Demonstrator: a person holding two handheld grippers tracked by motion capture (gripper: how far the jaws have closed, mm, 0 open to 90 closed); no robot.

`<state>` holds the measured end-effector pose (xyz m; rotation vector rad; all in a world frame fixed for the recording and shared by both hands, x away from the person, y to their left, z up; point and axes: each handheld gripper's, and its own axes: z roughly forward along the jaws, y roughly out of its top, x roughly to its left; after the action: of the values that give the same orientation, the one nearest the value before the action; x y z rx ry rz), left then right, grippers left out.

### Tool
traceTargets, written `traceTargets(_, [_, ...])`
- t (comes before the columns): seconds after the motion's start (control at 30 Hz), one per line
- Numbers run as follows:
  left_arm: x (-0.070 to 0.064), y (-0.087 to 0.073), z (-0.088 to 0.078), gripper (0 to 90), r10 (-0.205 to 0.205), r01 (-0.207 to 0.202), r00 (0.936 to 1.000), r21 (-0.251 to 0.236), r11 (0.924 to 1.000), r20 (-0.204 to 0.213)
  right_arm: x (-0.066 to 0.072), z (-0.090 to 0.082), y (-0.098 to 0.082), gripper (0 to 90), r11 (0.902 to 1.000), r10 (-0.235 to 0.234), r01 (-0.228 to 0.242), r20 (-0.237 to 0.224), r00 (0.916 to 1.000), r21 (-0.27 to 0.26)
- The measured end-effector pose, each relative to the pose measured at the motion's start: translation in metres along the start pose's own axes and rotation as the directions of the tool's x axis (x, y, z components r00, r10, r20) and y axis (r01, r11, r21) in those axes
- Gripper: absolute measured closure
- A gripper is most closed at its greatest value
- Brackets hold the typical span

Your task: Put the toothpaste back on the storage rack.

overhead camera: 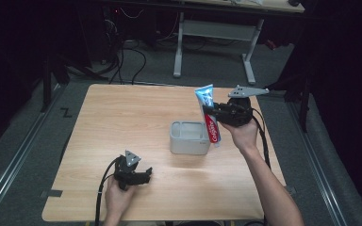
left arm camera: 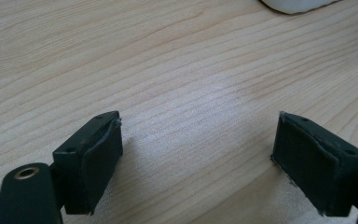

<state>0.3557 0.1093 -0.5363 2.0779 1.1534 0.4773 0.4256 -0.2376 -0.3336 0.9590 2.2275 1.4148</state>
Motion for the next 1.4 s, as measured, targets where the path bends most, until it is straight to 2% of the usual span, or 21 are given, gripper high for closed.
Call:
traceTargets(0.23, [0.000, 0.000, 0.000, 16.1, 0.000, 0.000, 1.0000, 0.000, 1.0000, 0.000, 0.001, 0.013, 0.006, 73.3, 0.9998, 0.005, -0.005, 0.005, 1.0000, -0.017])
traceTargets(0.53, [0.000, 0.000, 0.000, 16.1, 0.000, 0.000, 1.0000, 0.000, 1.0000, 0.000, 0.002, 0.021, 0.013, 73.1, 0.9985, 0.009, -0.009, 0.008, 0.9999, -0.054])
traceTargets(0.73, [0.000, 0.000, 0.000, 16.1, 0.001, -0.001, 1.0000, 0.000, 1.0000, 0.000, 0.004, 0.028, 0.014, 73.1, 0.9981, 0.010, -0.009, 0.007, 0.9999, -0.061])
traceTargets(0.97, [0.000, 0.000, 0.000, 16.1, 0.002, -0.002, 1.0000, 0.000, 1.0000, -0.001, 0.003, 0.039, 0.017, 73.0, 0.9982, 0.016, -0.016, 0.004, 0.9999, -0.058])
traceTargets(1.17, [0.000, 0.000, 0.000, 16.1, 0.002, -0.002, 1.0000, 0.000, 1.0000, -0.001, 0.005, 0.047, 0.020, 72.9, 0.9986, 0.002, -0.001, 0.006, 1.0000, -0.053])
traceTargets(1.4, [0.000, 0.000, 0.000, 16.2, 0.002, -0.002, 1.0000, 0.002, 1.0000, 0.000, 0.008, 0.060, 0.018, 72.7, 0.9998, -0.014, 0.015, 0.025, 0.9996, -0.013])
